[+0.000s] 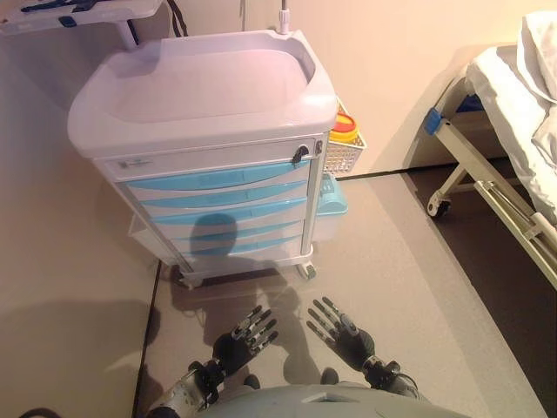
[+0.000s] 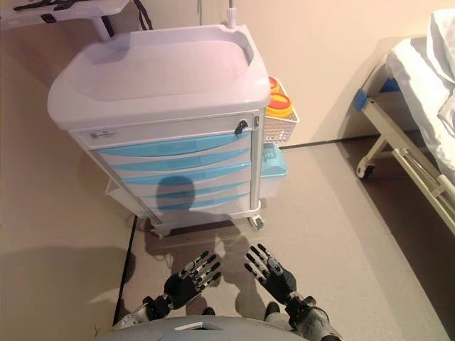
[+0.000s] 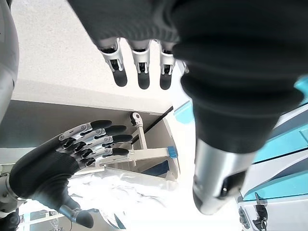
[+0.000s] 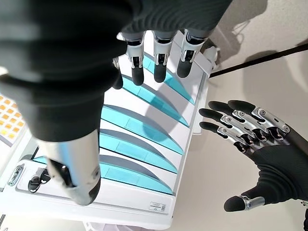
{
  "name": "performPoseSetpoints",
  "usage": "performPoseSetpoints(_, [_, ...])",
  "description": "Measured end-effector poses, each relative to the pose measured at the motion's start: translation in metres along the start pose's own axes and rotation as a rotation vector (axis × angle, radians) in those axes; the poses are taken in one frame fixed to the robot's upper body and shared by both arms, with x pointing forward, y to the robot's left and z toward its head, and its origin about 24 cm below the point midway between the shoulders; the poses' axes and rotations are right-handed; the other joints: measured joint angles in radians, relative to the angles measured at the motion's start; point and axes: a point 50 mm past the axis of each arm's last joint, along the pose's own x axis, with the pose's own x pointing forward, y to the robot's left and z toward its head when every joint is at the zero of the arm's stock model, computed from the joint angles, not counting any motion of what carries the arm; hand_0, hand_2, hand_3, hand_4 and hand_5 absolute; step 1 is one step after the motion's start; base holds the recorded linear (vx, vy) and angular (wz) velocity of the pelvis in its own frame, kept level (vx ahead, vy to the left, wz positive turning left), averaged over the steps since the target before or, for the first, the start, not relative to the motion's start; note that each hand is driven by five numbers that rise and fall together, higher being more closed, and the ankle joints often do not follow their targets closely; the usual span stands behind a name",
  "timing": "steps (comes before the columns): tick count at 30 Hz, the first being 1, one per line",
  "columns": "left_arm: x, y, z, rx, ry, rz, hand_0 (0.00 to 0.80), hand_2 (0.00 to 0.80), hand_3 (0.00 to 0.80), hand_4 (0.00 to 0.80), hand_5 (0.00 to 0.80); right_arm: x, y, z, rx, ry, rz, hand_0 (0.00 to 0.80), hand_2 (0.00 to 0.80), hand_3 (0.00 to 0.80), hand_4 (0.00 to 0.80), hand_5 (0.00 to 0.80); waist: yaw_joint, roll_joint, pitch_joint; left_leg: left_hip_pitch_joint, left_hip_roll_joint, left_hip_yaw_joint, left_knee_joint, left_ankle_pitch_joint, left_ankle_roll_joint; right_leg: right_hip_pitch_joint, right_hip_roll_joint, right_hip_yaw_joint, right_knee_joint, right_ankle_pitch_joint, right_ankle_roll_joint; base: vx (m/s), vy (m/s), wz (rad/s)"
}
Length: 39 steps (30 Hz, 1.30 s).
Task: Open the drawer and pick up the medicine
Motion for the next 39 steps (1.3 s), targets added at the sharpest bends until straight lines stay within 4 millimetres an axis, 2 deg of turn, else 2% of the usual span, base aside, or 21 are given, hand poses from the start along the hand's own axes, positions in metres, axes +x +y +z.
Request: performPoseSetpoints(39, [0.0012,-0.0011,-0.0003,-0.038,-0.016,-0.007,0.000,0.000,0.000,0.000,0.000,0.0000,0.0000,-0.0001,0.001,0.000,0.000,0.000,0.000,0.000,0.000,0.000,0.000,0.000,0.000,0.001,0.000,-0.002,0.001,0.000,0.000,0.002,0.001,-0.001,-0.001,0.000,0.000,0.003,0.001,0.00])
